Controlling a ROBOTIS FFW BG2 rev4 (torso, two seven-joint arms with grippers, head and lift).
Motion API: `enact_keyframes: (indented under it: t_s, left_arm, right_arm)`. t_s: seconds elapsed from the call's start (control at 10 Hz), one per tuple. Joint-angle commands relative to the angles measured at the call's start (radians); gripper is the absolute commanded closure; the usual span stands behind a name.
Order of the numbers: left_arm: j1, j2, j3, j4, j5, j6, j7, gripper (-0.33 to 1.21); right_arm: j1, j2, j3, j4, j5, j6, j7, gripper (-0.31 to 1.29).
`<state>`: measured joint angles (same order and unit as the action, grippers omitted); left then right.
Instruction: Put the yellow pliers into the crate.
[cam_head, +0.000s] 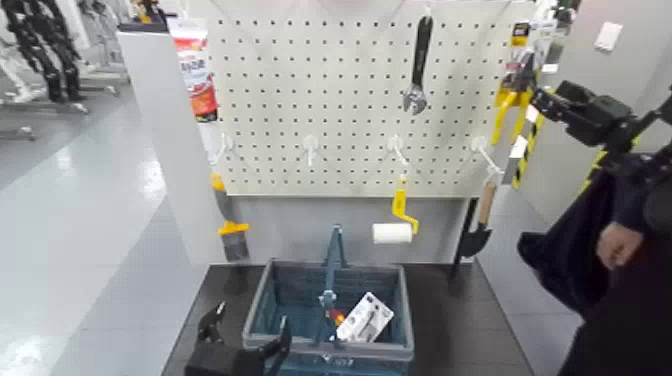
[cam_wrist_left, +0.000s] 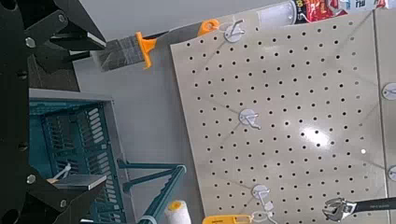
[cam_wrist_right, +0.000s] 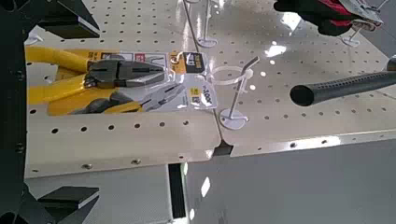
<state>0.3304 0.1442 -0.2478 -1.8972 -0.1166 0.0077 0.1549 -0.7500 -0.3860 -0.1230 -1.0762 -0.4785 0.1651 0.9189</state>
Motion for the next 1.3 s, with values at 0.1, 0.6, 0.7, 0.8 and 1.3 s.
enact_keyframes:
  t_s: [0.1,0.6,0.7,0.8,1.3]
  left_arm:
    - [-0.005,0.0,-0.005,0.003,0.0,0.0,0.0,0.28]
    - [-0.014,0.002,-0.01,0.009,0.0,-0.003,-0.001,0.28]
    - [-0.016,0.002,-0.011,0.009,0.0,-0.003,-0.001,0.28]
    - [-0.016,0.002,-0.011,0.01,0.0,-0.005,-0.001,0.28]
    - [-0.019,0.002,-0.015,0.013,0.0,-0.009,-0.001,0.28]
  right_arm:
    - [-0.075,-0.011,0.059,0.088,-0.017,-0.001,0.035,0.11]
    - [-0.161,-0.017,0.154,0.2,-0.041,-0.016,0.106,0.15]
    - [-0.169,-0.017,0.166,0.211,-0.04,-0.016,0.112,0.31]
    - [-0.176,-0.017,0.174,0.214,-0.04,-0.016,0.117,0.47]
    - [-0.2,-0.013,0.195,0.217,0.001,-0.016,0.12,1.11]
